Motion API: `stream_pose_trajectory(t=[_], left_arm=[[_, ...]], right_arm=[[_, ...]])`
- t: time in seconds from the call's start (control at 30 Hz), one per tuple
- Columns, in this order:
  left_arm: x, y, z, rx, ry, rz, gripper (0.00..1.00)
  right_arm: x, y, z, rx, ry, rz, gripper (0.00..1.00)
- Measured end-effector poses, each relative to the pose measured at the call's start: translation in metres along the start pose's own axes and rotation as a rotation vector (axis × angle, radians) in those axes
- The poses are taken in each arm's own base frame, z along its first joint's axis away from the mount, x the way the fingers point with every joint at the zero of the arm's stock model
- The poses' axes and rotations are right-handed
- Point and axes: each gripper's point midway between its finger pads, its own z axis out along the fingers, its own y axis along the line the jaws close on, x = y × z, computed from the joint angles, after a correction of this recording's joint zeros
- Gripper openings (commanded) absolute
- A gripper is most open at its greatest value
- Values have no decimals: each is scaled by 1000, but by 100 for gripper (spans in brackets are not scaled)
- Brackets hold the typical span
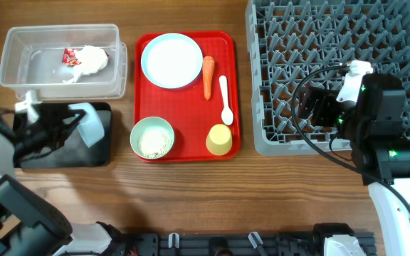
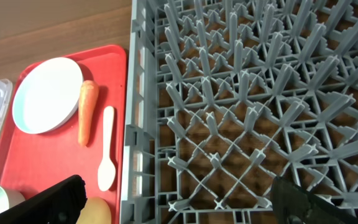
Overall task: Sort waste into correct bins and load items into the dishwasher rack
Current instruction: 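Tip the blue bowl over the black tray to dump the mushroom, then return the empty blue bowl to the red tray with the left gripper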
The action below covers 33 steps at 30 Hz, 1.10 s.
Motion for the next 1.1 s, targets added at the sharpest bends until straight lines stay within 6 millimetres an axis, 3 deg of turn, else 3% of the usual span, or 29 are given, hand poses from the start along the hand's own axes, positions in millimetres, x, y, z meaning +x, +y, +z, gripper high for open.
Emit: stream_pose_trajectory(t=[0.23,0.53,0.93,0.97,1.1], left_arm=[[-21,-3,-44,158,-163,-54,4],[-34,-12,-80,298,-279,-92,4],[-34,-30,-81,378,-270,-62,4],[-32,-35,-78,380,-259,-45,4],[-13,-85,-49,341,-150,174,4]], right_arm=[[2,-1,5,3,16,2,97],[9,-3,6,9,45,6,97],[7,-2,6,8,39,5,97],[7,-2,6,7,37,5,97],[7,-2,6,7,37,5,97]])
